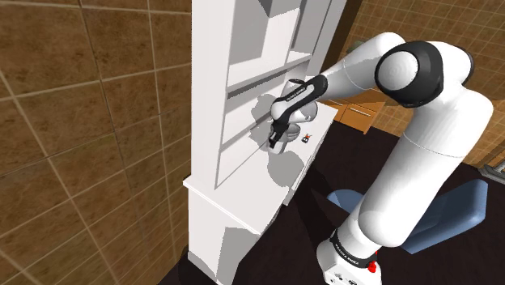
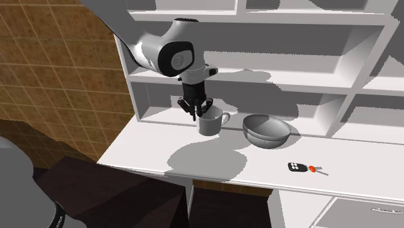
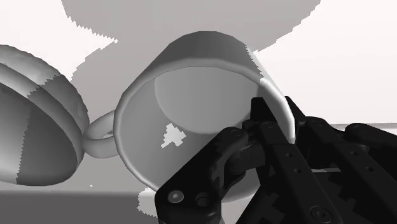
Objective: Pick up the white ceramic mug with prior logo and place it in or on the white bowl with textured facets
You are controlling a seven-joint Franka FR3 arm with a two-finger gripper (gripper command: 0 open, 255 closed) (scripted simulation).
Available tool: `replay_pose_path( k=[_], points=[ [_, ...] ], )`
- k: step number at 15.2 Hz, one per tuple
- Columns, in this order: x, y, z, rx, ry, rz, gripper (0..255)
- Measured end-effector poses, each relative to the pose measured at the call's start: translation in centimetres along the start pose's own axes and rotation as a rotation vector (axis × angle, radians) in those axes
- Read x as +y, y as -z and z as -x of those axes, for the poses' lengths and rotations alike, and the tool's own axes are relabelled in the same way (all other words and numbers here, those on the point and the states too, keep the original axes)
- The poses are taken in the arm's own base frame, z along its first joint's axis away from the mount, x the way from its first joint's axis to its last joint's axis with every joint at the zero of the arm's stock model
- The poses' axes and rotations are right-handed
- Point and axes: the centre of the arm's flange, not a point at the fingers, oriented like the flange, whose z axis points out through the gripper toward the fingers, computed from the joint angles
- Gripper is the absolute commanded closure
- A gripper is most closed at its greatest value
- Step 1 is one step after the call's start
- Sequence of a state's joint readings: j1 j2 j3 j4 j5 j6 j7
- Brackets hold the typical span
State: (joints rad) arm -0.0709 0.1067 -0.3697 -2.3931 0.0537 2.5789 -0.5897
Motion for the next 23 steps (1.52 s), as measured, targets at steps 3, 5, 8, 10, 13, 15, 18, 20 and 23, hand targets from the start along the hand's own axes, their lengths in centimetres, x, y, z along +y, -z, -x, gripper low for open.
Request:
replay_pose_path(
  k=[3, 5, 8, 10, 13, 15, 18, 20, 23],
  points=[
    [0.1, 1.5, 0.1, 0.0, 0.0, 0.0, 255],
    [0.0, 2.8, 0.1, 0.0, 0.0, 0.0, 255],
    [0.1, 4.2, 0.0, 0.0, 0.0, 0.0, 255],
    [0.2, 5.3, -0.2, 0.0, 0.0, 0.0, 255],
    [0.4, 6.8, -0.3, 0.0, 0.0, 0.0, 255],
    [0.6, 7.9, -0.4, 0.0, 0.0, 0.0, 255],
    [1.1, 9.1, -0.6, 0.0, 0.0, 0.0, 255],
    [3.1, 9.1, -0.9, 0.0, -0.001, 0.0, 255],
    [7.0, 9.3, -1.6, -0.001, -0.002, 0.0, 255]
  ],
)
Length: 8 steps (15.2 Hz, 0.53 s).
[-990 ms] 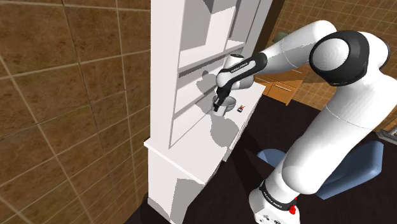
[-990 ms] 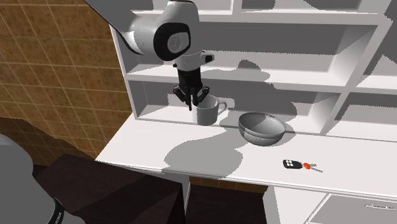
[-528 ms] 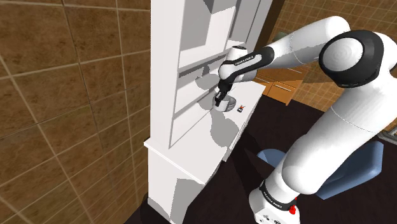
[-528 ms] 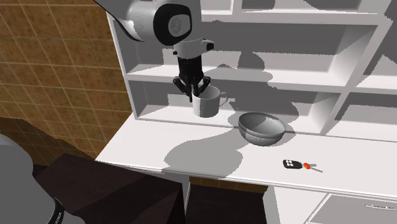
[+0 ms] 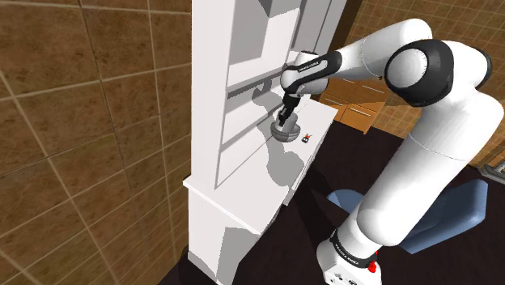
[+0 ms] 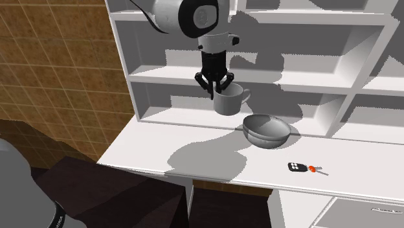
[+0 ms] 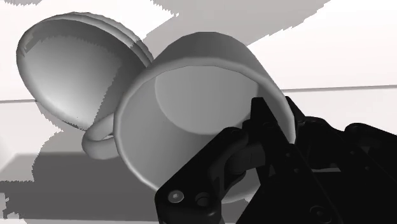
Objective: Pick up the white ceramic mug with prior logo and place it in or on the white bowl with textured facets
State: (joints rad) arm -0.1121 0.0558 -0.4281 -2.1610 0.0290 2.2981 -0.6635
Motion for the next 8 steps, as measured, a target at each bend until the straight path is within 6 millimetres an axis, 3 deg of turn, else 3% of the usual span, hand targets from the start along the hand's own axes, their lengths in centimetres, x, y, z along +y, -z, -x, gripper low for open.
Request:
replay_pose_path(
  k=[8],
  points=[
    [10.3, -0.1, -1.4, 0.0, 0.001, 0.001, 255]
  ],
)
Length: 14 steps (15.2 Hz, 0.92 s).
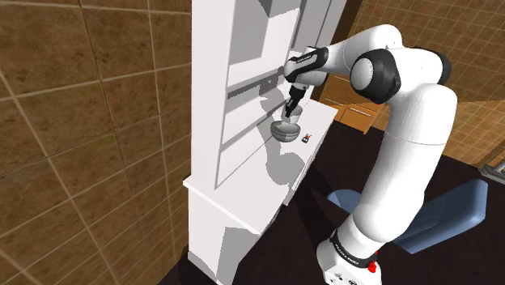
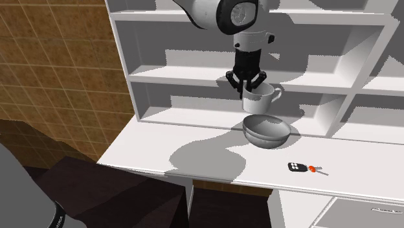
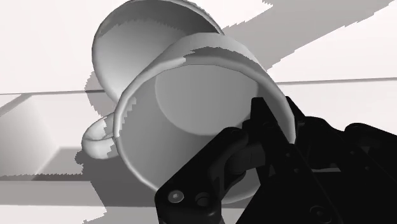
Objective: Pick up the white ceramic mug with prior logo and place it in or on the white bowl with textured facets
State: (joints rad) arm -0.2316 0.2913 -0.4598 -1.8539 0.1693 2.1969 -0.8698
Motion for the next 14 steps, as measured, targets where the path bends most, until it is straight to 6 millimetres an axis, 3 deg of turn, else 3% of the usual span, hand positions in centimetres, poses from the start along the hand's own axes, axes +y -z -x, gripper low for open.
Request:
replay_pose_path(
  k=[5, 8, 14],
  points=[
    [6.5, -0.2, -0.9, 0.0, 0.0, 0.0, 255],
    [7.6, -1.3, -1.0, 0.0, 0.001, -0.001, 255],
    [7.5, -4.4, -0.9, 0.0, 0.002, -0.001, 255]
  ],
)
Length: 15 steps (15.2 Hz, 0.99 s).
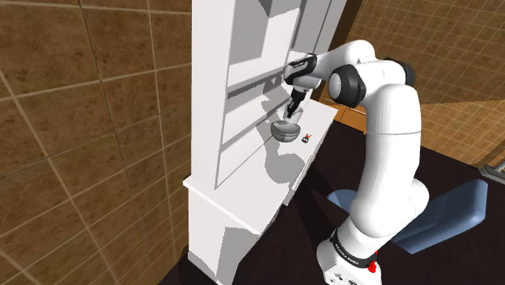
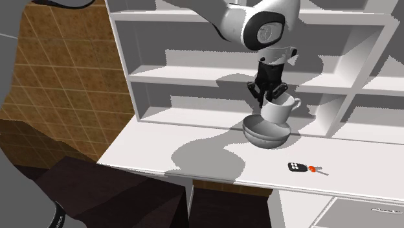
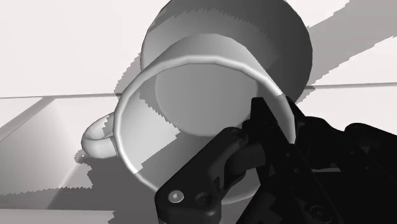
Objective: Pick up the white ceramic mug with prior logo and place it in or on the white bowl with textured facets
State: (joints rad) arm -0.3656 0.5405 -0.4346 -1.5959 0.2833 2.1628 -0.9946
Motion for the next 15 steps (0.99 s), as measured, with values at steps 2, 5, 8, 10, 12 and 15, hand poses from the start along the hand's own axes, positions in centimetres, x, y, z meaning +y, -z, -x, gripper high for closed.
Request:
replay_pose_path(
  k=[2, 5, 8, 10, 12, 15],
  points=[
    [-0.1, -1.0, 0.1, 0.0, 0.0, 0.0, 255],
    [-0.1, -2.6, 0.2, 0.0, 0.0, 0.0, 255],
    [-0.2, -3.9, 0.3, 0.0, 0.0, 0.0, 255],
    [-0.1, -4.0, 0.4, 0.001, -0.001, 0.002, 255],
    [-0.1, -4.0, 0.4, 0.001, -0.001, 0.002, 255],
    [-0.2, -4.1, 0.3, 0.001, 0.0, 0.002, 0]
  ],
)
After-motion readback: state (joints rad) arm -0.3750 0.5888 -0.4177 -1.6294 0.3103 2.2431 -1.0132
